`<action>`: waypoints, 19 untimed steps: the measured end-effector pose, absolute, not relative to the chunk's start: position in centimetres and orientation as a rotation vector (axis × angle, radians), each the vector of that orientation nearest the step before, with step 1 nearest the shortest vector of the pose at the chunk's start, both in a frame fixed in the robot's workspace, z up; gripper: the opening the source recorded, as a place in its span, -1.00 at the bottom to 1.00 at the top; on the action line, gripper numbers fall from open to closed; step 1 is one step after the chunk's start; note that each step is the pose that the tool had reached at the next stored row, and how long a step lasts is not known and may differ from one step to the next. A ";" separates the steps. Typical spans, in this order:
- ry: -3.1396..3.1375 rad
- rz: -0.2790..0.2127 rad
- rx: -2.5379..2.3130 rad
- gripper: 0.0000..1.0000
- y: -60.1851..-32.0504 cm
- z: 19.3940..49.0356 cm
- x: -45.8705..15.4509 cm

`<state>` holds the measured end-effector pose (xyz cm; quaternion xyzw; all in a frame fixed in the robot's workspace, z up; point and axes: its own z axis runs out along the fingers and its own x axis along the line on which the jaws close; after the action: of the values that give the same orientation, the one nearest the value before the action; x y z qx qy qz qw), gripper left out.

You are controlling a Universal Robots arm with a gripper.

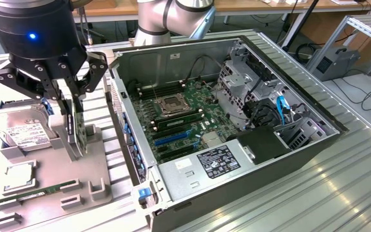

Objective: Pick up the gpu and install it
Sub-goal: 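Pick up the gpu and move the gpu toward the slot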

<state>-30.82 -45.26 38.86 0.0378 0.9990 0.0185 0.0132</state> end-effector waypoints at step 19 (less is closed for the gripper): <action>3.112 0.058 0.118 -0.48 -45.3 39.4 -30.8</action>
<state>-30.82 -45.26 39.45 0.0379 0.9990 0.0185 0.0132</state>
